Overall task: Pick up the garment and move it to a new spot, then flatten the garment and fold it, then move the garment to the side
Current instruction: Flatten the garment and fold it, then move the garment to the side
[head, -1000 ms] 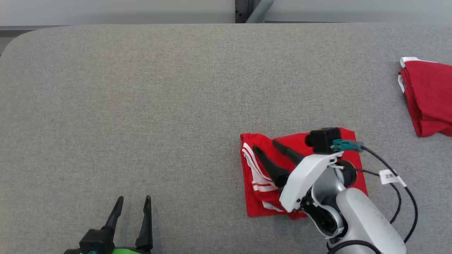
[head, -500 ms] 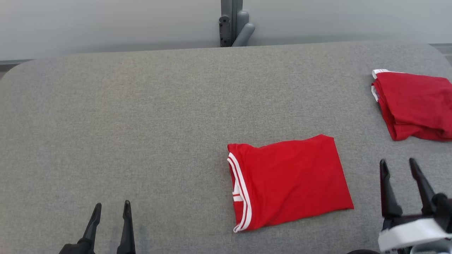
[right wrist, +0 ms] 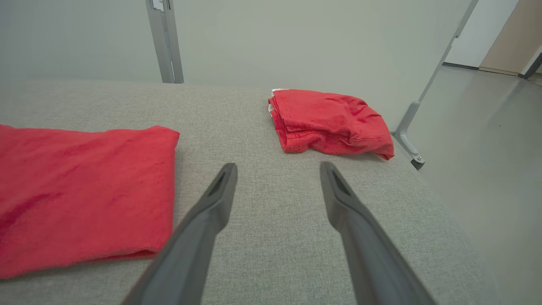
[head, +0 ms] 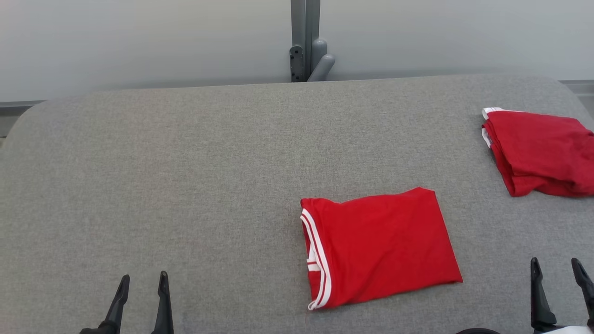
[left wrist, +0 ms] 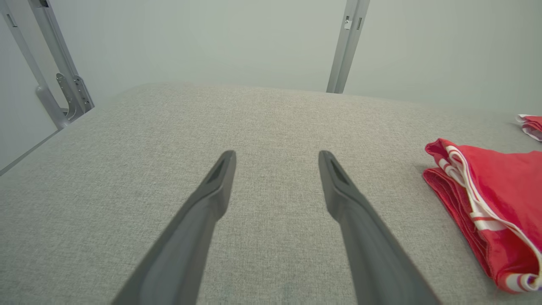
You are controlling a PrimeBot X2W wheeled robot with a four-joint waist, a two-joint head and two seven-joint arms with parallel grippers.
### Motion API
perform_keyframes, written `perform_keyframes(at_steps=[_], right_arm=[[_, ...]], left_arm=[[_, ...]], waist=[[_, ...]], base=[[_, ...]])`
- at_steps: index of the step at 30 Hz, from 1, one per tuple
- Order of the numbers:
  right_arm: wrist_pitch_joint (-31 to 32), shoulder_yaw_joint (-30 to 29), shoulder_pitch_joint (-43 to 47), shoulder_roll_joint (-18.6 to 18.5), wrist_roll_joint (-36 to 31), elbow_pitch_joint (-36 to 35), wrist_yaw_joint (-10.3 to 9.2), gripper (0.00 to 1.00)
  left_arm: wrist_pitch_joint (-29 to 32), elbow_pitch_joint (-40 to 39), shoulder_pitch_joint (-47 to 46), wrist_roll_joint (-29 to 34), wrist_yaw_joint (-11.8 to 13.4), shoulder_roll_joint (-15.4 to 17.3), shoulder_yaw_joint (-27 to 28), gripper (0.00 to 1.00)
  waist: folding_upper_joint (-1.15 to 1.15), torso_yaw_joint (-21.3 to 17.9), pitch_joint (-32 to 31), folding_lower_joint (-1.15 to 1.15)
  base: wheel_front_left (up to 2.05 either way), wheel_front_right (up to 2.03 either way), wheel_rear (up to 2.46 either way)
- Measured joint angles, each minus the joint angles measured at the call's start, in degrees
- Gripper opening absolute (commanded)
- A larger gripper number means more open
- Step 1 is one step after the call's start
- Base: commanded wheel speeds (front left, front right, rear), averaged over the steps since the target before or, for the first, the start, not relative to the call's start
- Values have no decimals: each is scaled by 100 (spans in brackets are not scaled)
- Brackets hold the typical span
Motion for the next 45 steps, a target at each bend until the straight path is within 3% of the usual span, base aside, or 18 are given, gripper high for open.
perform_keyframes(at_steps=[15,18,21,23,24,29,32,36,43,44,45], right_arm=[[-1,229,-27,69,-16,46,0,100],[-7,352,-155,59,385,252,0,100],[-12,849,-432,-207,913,659,0,100],[411,1241,-797,-543,1291,832,-3,100],[411,1241,-797,-543,1291,832,-3,100],[1671,2159,-1642,-1287,1927,1112,-2,100],[2197,2410,-2062,-1466,2193,1484,-5,100],[2443,2847,-2411,-1444,2765,1939,0,100],[2509,3334,-2880,-1591,3359,2616,-3,100],[2515,3426,-2954,-1590,3451,2632,-3,33],[2515,3502,-3017,-1575,3648,2622,-3,0]], left_arm=[[-1,200,73,41,-99,0,-24,100],[0,197,73,25,-100,0,-38,100],[-1,175,75,4,-98,1,-53,100],[0,183,73,-8,-99,1,-92,100],[0,183,73,-8,-99,1,-92,100],[-1,214,-41,-55,-105,1,-235,100],[0,219,-201,-97,-116,-3,-331,100],[0,232,-276,-136,-114,-2,-463,100],[0,243,-417,-134,-114,-1,-490,100],[0,244,-450,-122,-115,0,-503,100],[0,242,-498,-109,-115,-1,-516,100]], waist=[[0,165,-232,0],[0,181,-226,0],[0,162,-183,0],[1,145,-135,0],[1,145,-135,0],[1,129,29,0],[1,173,144,0],[1,297,265,0],[1,443,491,0],[1,440,528,0],[1,431,564,0]], base=[[0,0,0],[0,0,0],[0,0,0],[0,0,0],[0,0,0],[0,0,0],[0,0,0],[0,0,0],[0,0,0],[0,0,0],[0,0,0]])
